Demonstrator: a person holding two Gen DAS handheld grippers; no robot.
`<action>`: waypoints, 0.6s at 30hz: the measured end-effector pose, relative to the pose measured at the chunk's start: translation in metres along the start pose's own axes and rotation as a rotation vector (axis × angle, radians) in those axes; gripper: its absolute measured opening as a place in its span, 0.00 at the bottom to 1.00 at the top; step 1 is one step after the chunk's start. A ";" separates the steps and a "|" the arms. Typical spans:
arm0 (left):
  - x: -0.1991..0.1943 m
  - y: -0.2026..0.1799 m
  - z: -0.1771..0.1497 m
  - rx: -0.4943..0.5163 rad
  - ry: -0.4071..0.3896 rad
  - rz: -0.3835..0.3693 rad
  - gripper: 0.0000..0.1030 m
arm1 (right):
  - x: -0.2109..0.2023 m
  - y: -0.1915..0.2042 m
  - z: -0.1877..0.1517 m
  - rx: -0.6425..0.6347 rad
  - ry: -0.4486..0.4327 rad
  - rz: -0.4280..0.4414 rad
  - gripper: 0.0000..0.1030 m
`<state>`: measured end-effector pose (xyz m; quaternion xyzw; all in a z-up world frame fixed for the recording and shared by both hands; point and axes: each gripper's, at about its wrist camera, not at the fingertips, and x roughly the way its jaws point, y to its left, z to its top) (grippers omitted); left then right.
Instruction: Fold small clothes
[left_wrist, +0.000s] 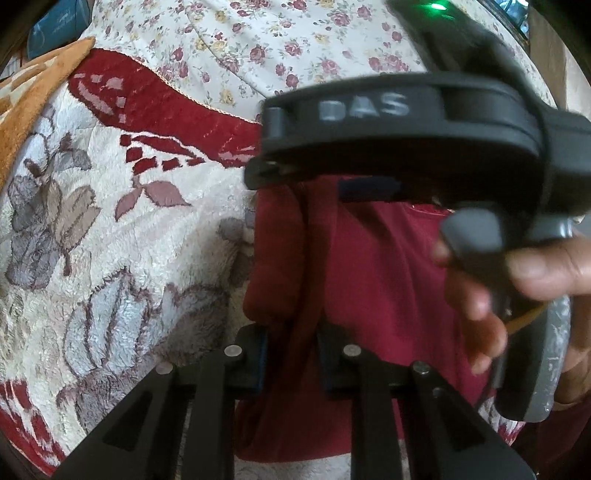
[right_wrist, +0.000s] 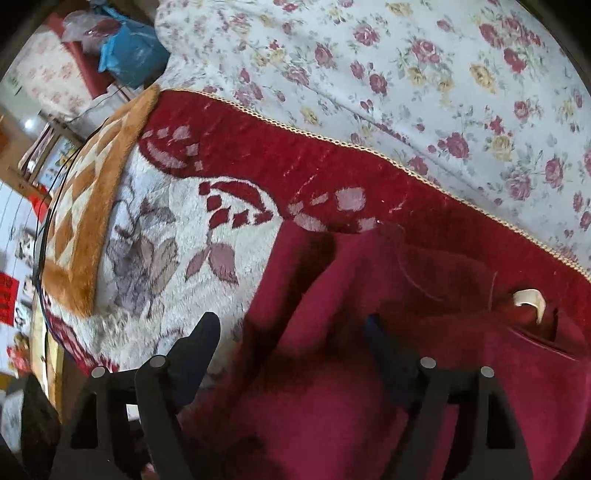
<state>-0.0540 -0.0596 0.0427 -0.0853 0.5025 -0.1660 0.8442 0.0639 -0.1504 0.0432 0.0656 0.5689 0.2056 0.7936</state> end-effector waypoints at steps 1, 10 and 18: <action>0.000 0.000 0.000 0.000 0.001 -0.001 0.18 | 0.005 0.003 0.001 -0.012 0.011 -0.006 0.85; -0.003 0.000 -0.001 -0.002 0.015 0.053 0.42 | -0.005 -0.009 -0.012 -0.045 -0.050 -0.036 0.38; -0.003 -0.005 -0.004 0.020 0.016 0.085 0.56 | -0.013 -0.008 -0.015 -0.033 -0.070 -0.021 0.36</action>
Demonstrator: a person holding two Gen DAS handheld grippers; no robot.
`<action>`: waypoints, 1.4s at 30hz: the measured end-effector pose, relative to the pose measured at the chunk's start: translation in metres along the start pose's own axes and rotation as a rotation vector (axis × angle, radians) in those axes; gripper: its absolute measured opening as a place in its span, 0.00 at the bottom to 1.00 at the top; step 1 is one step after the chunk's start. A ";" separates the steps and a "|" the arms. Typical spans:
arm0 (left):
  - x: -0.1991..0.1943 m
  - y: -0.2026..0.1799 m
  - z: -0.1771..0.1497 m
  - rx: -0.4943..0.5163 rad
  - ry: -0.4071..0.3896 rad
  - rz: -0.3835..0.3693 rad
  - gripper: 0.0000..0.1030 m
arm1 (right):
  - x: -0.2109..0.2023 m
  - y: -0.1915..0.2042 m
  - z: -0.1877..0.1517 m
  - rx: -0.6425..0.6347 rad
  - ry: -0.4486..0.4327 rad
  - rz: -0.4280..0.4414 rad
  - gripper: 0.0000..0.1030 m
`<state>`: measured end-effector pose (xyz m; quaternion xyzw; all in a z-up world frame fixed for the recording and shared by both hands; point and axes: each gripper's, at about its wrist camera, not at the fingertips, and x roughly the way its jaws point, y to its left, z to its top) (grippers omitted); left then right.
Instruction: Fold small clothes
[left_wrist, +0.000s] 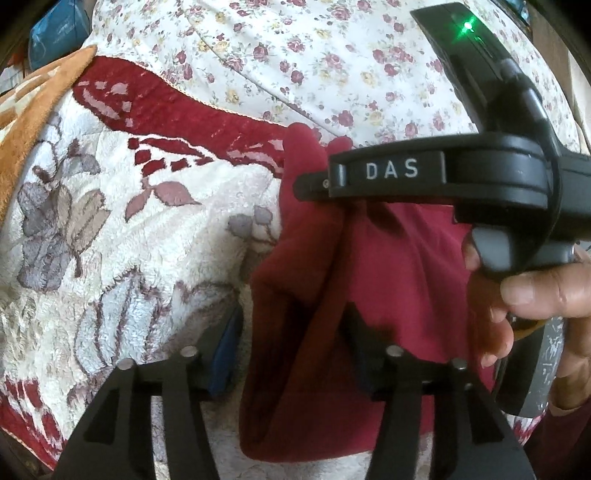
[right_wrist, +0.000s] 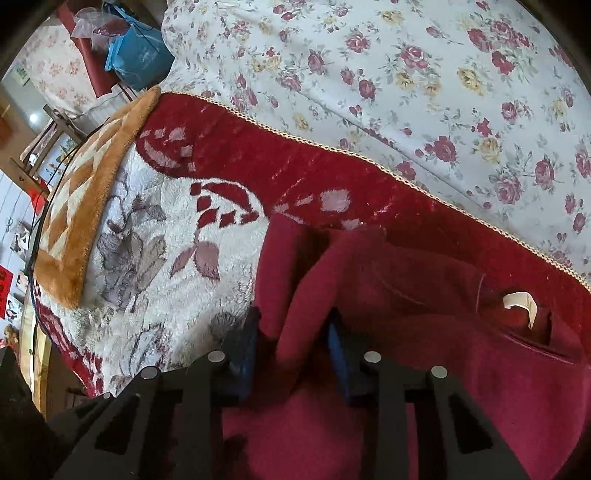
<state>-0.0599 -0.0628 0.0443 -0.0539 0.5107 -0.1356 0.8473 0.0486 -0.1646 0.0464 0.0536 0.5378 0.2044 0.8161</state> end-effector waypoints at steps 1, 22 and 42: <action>0.001 0.002 0.000 0.000 0.001 0.001 0.59 | 0.000 0.000 0.000 0.004 0.000 0.004 0.36; -0.012 -0.020 0.003 0.012 0.021 -0.095 0.12 | -0.042 -0.025 -0.009 0.077 -0.070 0.131 0.23; -0.004 -0.251 -0.004 0.287 0.052 -0.239 0.12 | -0.184 -0.208 -0.097 0.301 -0.194 -0.009 0.17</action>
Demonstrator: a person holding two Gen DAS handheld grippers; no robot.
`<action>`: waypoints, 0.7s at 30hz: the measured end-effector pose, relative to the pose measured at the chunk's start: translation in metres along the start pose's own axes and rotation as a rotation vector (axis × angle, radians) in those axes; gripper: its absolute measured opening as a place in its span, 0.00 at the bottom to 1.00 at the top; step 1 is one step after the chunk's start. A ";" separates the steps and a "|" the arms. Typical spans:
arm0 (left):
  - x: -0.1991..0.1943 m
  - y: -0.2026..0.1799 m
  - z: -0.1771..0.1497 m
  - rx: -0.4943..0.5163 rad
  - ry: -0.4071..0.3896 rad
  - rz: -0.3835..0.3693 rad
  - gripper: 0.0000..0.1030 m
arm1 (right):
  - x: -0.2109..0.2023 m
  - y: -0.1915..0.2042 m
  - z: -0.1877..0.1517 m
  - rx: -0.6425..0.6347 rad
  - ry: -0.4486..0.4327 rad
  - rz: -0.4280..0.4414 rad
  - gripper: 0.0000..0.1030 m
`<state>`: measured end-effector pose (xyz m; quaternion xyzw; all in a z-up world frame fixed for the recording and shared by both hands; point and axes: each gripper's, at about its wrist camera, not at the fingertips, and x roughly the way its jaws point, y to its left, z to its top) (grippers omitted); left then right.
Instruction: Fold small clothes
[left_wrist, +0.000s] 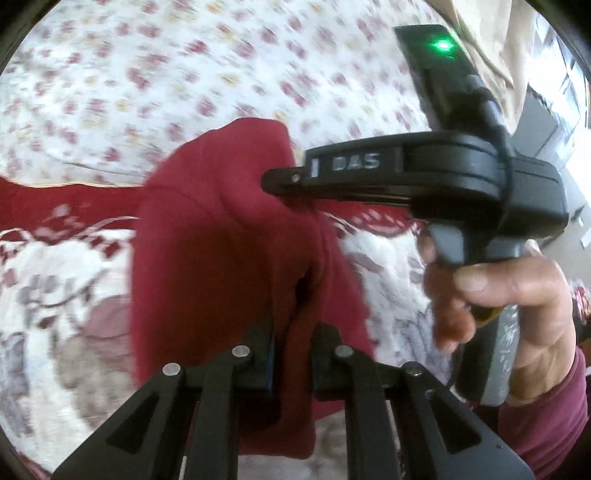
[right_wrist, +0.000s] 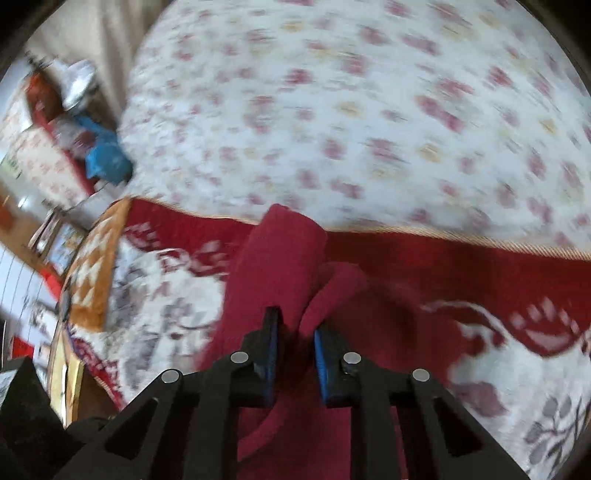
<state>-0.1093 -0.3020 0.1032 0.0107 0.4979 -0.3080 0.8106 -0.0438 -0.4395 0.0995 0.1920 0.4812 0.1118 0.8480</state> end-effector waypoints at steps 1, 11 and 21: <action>0.009 -0.008 -0.001 0.005 0.011 0.005 0.12 | 0.004 -0.012 -0.002 0.028 0.009 -0.012 0.17; 0.002 -0.015 -0.014 0.072 0.061 -0.107 0.64 | 0.002 -0.054 -0.027 0.176 0.001 0.001 0.46; -0.045 0.079 -0.030 -0.094 -0.134 0.154 0.76 | -0.020 -0.003 -0.097 0.106 0.016 0.070 0.66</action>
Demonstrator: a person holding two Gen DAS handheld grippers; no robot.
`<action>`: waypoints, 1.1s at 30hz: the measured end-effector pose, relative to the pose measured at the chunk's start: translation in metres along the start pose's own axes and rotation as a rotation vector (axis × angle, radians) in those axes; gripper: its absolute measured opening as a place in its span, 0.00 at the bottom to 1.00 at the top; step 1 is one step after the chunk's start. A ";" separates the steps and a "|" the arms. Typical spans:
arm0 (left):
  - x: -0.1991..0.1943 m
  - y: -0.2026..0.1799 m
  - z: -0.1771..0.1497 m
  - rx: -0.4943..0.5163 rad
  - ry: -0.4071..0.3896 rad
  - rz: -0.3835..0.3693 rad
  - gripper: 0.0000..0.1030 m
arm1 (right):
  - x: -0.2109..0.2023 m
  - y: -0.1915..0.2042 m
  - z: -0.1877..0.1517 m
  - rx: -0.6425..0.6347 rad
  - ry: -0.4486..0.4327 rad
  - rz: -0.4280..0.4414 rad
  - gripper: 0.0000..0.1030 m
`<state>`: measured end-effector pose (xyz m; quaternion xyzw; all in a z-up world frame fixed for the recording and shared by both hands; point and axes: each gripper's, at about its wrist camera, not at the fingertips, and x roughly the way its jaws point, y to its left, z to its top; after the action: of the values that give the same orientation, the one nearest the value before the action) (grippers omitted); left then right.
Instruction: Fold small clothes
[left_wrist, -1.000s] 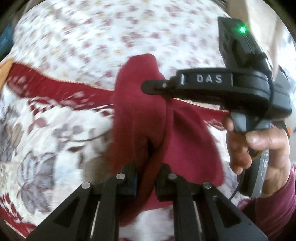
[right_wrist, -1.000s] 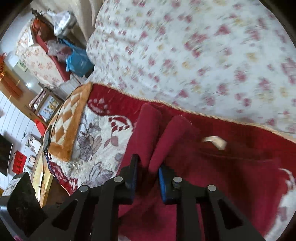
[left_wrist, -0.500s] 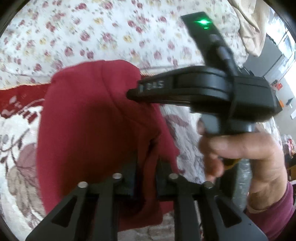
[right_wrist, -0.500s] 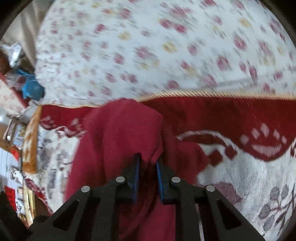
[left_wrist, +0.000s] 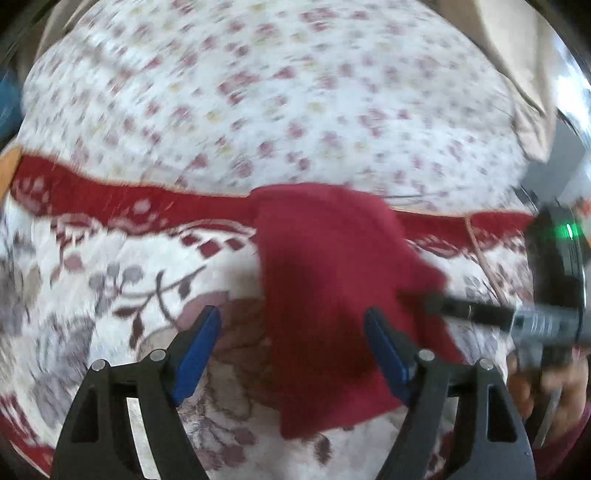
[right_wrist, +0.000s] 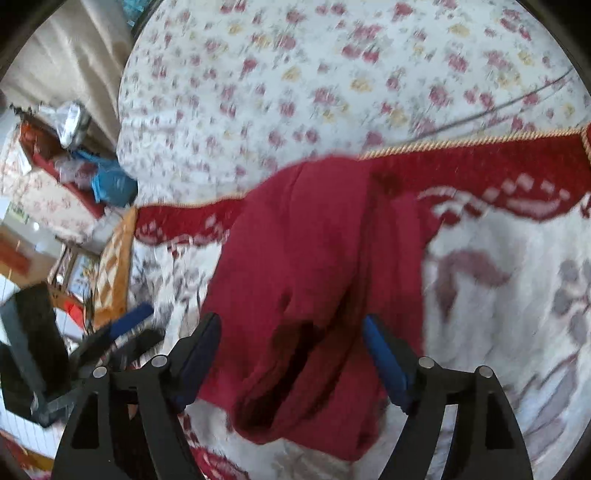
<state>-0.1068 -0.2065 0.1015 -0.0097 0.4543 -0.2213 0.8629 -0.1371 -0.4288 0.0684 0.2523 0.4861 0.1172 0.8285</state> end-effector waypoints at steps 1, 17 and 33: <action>0.008 0.000 -0.004 -0.010 0.015 0.001 0.76 | 0.007 0.004 -0.004 -0.030 0.015 -0.038 0.21; 0.049 -0.011 -0.038 0.059 0.111 0.030 0.78 | -0.039 -0.007 -0.010 -0.020 -0.138 -0.152 0.68; 0.055 -0.022 -0.036 0.084 0.122 0.021 0.86 | 0.014 -0.017 0.023 -0.066 -0.127 -0.319 0.22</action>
<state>-0.1160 -0.2414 0.0424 0.0449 0.4962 -0.2313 0.8356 -0.1113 -0.4440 0.0583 0.1517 0.4626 -0.0160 0.8734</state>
